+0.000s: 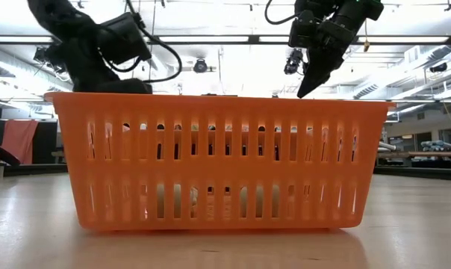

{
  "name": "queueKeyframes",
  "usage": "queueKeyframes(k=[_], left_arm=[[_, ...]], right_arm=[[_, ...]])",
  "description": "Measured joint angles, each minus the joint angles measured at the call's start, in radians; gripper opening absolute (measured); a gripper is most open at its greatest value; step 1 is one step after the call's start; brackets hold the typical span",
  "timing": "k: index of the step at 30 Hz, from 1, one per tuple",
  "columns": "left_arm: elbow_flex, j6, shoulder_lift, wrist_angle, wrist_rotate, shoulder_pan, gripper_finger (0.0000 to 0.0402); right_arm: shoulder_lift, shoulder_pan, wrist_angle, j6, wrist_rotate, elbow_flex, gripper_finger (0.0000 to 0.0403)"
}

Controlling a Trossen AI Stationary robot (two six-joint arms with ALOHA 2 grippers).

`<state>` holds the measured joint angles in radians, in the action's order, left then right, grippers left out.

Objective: Sort Halloween decoration
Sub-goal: Put the orange pumpkin toy into the top black bin

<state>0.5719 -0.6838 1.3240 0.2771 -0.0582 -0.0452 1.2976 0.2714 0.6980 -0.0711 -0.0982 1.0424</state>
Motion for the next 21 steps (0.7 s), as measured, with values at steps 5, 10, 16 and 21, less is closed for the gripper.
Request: queueKeyframes(k=[5, 10, 16, 21], left_arm=[[-0.009, 0.088, -0.003, -0.007, -0.002, 0.02, 0.015], [-0.009, 0.231, -0.002, -0.043, -0.077, 0.067, 0.0152], [-0.009, 0.23, 0.021, -0.032, -0.104, 0.096, 0.0188], [-0.008, 0.225, 0.068, -0.043, -0.105, 0.095, 0.0217]], right_arm=[[0.0, 0.0, -0.021, 0.0, 0.008, 0.0, 0.0117], [0.0, 0.0, -0.031, -0.001, 0.017, 0.0, 0.0117], [0.0, 0.0, -0.032, 0.005, 0.019, 0.0, 0.0117], [0.0, 0.0, -0.031, 0.027, 0.019, 0.0, 0.0117]])
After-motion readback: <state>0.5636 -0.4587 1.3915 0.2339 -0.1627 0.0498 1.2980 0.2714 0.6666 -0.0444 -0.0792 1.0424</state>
